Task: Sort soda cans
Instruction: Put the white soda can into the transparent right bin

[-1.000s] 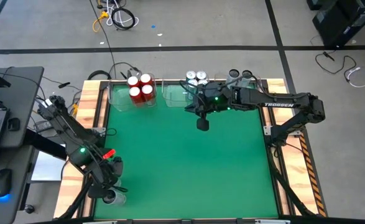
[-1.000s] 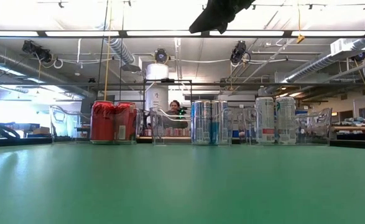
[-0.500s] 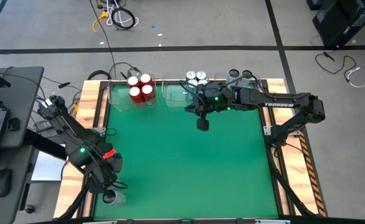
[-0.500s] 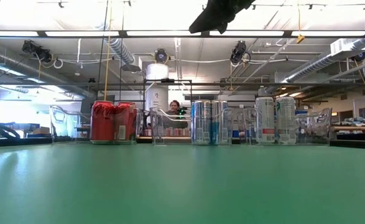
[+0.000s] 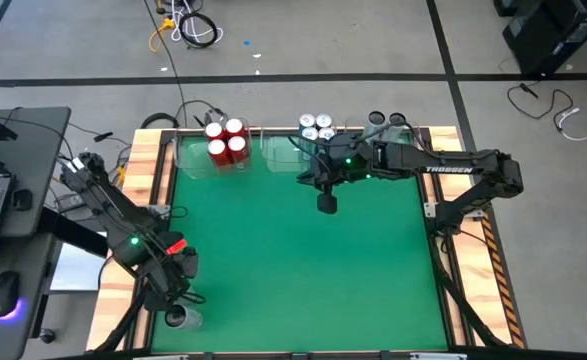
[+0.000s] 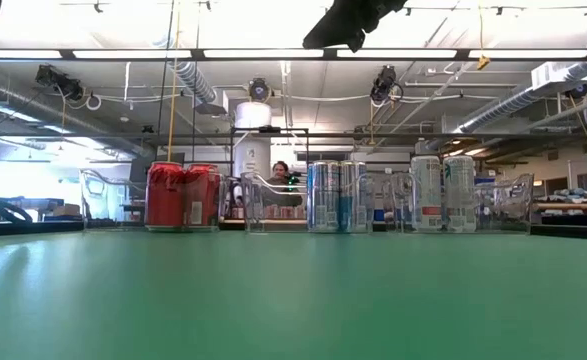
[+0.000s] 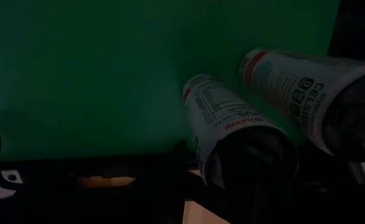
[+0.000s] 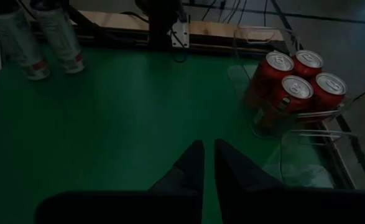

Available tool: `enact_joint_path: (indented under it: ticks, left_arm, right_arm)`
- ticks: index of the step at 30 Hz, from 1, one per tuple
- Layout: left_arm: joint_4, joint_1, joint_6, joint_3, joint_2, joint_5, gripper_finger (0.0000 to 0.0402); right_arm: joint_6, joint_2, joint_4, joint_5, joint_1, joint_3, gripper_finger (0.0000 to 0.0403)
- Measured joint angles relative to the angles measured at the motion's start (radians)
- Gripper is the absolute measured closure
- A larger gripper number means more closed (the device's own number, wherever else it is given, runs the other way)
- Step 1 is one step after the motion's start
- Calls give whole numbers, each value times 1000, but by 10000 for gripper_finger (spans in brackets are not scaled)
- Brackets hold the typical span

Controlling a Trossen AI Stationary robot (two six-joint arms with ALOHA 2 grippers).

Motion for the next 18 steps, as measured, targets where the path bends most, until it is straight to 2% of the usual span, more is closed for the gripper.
enact_joint_path:
  ticks: [18]
  left_arm:
    - [21,0,26,-3,2,40,350]
  right_arm:
    - [0,0,0,-1,2,0,375]
